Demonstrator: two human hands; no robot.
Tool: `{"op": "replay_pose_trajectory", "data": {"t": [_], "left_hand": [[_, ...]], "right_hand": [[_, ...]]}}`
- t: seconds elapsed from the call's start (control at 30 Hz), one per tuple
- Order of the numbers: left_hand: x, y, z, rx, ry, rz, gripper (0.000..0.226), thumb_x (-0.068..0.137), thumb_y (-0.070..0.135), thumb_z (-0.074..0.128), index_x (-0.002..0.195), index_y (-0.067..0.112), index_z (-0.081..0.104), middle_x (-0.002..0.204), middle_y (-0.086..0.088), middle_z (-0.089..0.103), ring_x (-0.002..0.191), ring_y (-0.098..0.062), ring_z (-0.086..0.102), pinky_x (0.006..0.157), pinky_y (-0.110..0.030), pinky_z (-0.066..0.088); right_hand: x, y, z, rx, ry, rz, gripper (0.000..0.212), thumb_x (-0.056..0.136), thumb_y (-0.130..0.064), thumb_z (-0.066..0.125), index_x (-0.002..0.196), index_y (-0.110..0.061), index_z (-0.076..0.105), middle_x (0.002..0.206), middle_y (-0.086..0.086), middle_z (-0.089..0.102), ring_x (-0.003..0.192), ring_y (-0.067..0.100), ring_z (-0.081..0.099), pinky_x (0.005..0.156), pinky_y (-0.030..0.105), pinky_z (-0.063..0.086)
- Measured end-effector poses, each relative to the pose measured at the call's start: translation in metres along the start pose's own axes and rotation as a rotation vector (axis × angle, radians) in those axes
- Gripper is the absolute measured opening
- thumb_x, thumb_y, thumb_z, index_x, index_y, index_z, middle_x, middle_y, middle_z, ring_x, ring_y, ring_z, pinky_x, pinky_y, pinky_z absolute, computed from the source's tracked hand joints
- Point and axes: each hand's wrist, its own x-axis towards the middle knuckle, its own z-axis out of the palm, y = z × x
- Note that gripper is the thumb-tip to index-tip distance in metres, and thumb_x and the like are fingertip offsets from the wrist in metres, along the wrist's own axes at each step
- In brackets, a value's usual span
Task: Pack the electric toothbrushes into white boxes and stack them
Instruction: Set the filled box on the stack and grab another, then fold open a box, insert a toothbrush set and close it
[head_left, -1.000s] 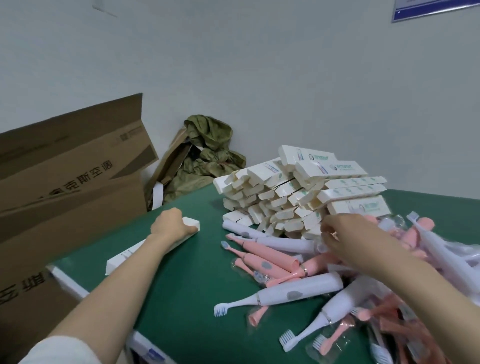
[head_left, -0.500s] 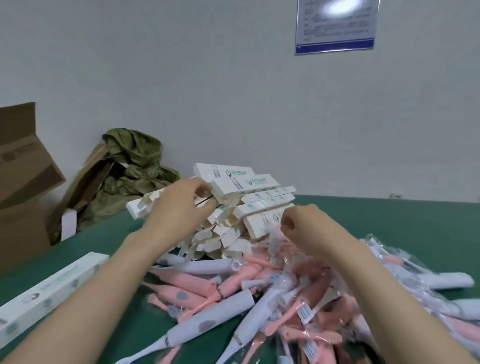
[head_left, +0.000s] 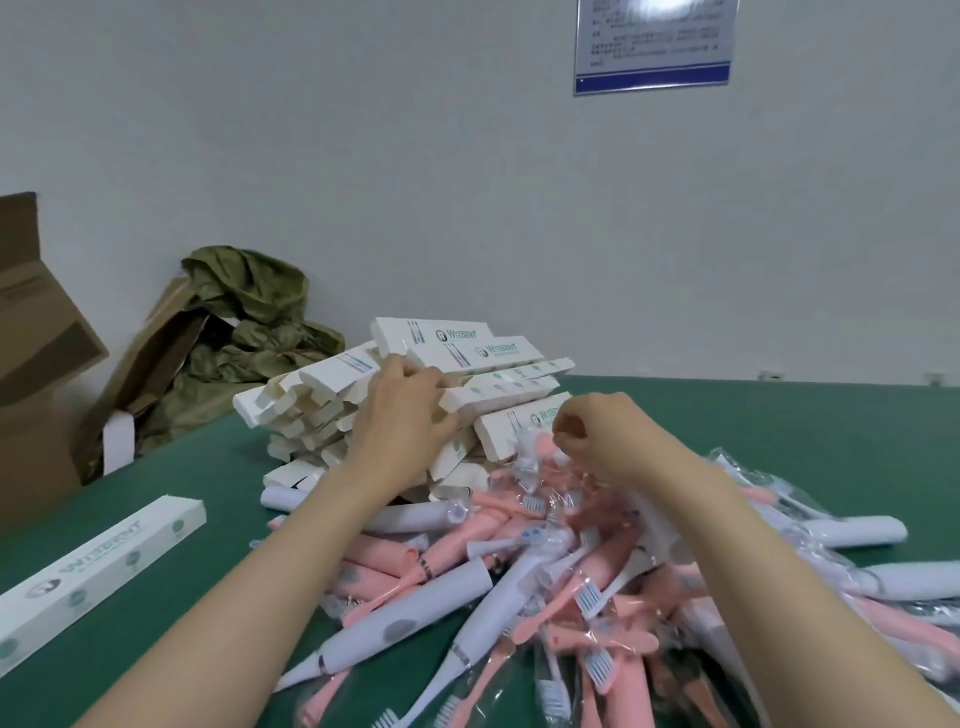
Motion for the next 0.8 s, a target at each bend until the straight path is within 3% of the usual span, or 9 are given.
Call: {"op": "replay_pose_trajectory", "data": {"t": [0.1, 0.2, 0.33, 0.47, 0.57, 0.63, 0.7, 0.8], "left_hand": [[-0.006, 0.002, -0.027, -0.166, 0.055, -0.012, 0.027, 0.073, 0.032, 0.071, 0.097, 0.021, 0.067, 0.095, 0.006, 0.061, 0.094, -0.018, 0.056, 0.073, -0.028, 0.039], [-0.013, 0.012, -0.056, -0.411, 0.151, 0.019, 0.019, 0.074, 0.024, 0.076, 0.082, 0.035, 0.063, 0.077, 0.022, 0.065, 0.074, -0.001, 0.058, 0.062, -0.017, 0.043], [-0.013, 0.029, -0.079, -0.695, 0.188, 0.123, 0.025, 0.076, 0.011, 0.077, 0.087, 0.032, 0.068, 0.076, 0.02, 0.067, 0.065, 0.004, 0.059, 0.06, -0.009, 0.044], [-0.008, 0.029, -0.087, -1.006, 0.24, 0.056, 0.032, 0.072, 0.019, 0.076, 0.098, 0.03, 0.06, 0.08, 0.012, 0.07, 0.076, -0.006, 0.064, 0.07, -0.021, 0.053], [0.001, 0.022, -0.082, -1.291, 0.341, -0.122, 0.041, 0.077, 0.024, 0.074, 0.109, 0.014, 0.051, 0.086, 0.006, 0.069, 0.082, -0.011, 0.064, 0.082, -0.032, 0.054], [0.006, 0.022, -0.076, -1.441, 0.376, -0.24, 0.04, 0.088, 0.022, 0.062, 0.12, 0.004, 0.045, 0.096, -0.001, 0.065, 0.086, -0.009, 0.063, 0.08, -0.027, 0.052], [0.005, 0.024, -0.067, -1.513, 0.374, -0.343, 0.032, 0.098, 0.024, 0.049, 0.125, 0.007, 0.044, 0.1, -0.002, 0.059, 0.087, -0.009, 0.06, 0.075, -0.023, 0.05], [-0.001, 0.026, -0.058, -1.638, 0.408, -0.452, 0.023, 0.102, 0.03, 0.038, 0.116, 0.013, 0.042, 0.099, -0.004, 0.055, 0.091, -0.016, 0.055, 0.076, -0.027, 0.049]], "right_hand": [[0.001, 0.0, -0.004, 0.08, 0.109, -0.086, 0.019, 0.088, -0.015, 0.057, 0.105, -0.014, 0.066, 0.103, 0.0, 0.066, 0.096, 0.018, 0.06, 0.08, 0.026, 0.046], [-0.001, -0.007, -0.006, 0.158, 0.226, -0.194, 0.044, 0.083, -0.024, 0.069, 0.124, -0.017, 0.054, 0.12, -0.002, 0.058, 0.107, 0.014, 0.054, 0.084, 0.022, 0.038], [-0.003, -0.032, -0.01, 0.277, 0.227, -0.321, 0.066, 0.079, -0.032, 0.074, 0.136, -0.02, 0.043, 0.131, -0.006, 0.049, 0.117, 0.008, 0.045, 0.091, 0.017, 0.032], [0.002, -0.051, -0.019, 0.274, 0.337, -0.352, 0.043, 0.084, -0.024, 0.069, 0.124, -0.017, 0.056, 0.117, -0.004, 0.059, 0.107, 0.009, 0.049, 0.09, 0.018, 0.034], [0.0, -0.061, -0.025, 0.319, 0.351, -0.355, 0.024, 0.081, -0.03, 0.072, 0.103, -0.021, 0.067, 0.089, -0.012, 0.055, 0.087, 0.004, 0.048, 0.074, 0.013, 0.034], [-0.002, -0.071, -0.022, 0.362, 0.33, -0.352, 0.021, 0.08, -0.03, 0.073, 0.098, -0.023, 0.067, 0.088, -0.012, 0.051, 0.079, 0.001, 0.047, 0.072, 0.012, 0.037], [-0.006, -0.078, -0.014, 0.304, 0.371, -0.356, 0.019, 0.08, -0.028, 0.07, 0.097, -0.021, 0.065, 0.089, -0.007, 0.05, 0.077, 0.003, 0.046, 0.069, 0.012, 0.037], [-0.014, -0.082, -0.001, 0.225, 0.456, -0.359, 0.02, 0.08, -0.018, 0.067, 0.097, -0.012, 0.06, 0.096, -0.001, 0.049, 0.084, 0.015, 0.048, 0.07, 0.028, 0.042]]}}
